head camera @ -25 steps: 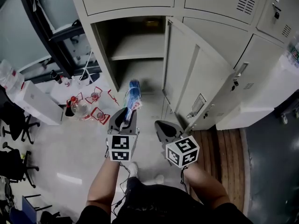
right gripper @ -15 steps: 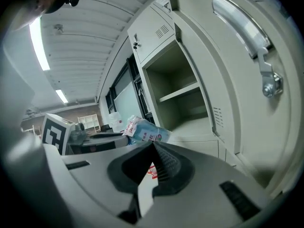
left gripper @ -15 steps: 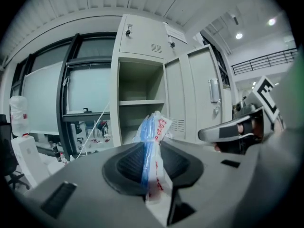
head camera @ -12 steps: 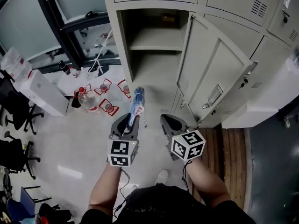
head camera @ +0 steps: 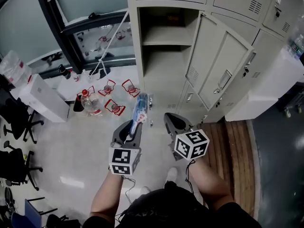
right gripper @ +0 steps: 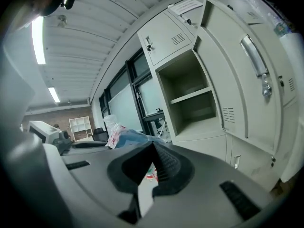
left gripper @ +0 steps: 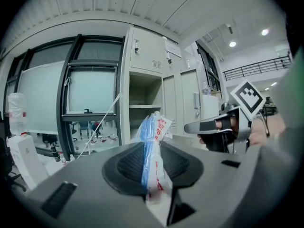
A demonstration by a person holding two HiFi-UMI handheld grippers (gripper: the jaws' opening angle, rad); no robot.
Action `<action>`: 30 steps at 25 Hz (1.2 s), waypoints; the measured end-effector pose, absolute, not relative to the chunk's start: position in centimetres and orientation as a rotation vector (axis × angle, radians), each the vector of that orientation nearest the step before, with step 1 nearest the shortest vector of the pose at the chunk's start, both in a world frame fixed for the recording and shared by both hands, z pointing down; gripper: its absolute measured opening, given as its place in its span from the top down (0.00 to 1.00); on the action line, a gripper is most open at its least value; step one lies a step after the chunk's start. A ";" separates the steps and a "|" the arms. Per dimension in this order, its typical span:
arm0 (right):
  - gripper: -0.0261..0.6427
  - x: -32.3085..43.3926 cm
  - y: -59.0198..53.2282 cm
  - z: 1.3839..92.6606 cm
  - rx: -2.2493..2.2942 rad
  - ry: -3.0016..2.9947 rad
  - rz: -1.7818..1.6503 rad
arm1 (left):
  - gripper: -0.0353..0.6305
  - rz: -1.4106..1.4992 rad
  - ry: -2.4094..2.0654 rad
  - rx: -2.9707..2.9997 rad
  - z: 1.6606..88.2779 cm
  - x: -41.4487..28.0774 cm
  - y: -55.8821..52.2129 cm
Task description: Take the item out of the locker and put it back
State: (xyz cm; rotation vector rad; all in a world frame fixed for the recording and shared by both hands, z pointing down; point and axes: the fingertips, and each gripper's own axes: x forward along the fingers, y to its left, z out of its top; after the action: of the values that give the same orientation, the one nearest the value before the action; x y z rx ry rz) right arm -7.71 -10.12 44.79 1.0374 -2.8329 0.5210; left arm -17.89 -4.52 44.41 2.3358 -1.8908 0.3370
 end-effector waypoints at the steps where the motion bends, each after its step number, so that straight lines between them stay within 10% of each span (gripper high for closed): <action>1: 0.96 -8.0 -9.4 44.7 1.047 -2.830 0.520 | 0.79 0.338 -1.884 2.344 44.3 -18.2 -3.8; 30: 0.96 -12.5 1.0 44.9 1.075 -2.835 0.529 | 0.79 0.341 -1.859 2.363 44.6 -22.6 6.7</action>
State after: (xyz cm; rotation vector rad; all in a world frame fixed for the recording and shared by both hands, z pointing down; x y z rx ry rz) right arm -12.47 0.96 44.88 1.0749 -2.8349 0.5289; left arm -22.57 6.67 44.61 2.3631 -1.8590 0.3413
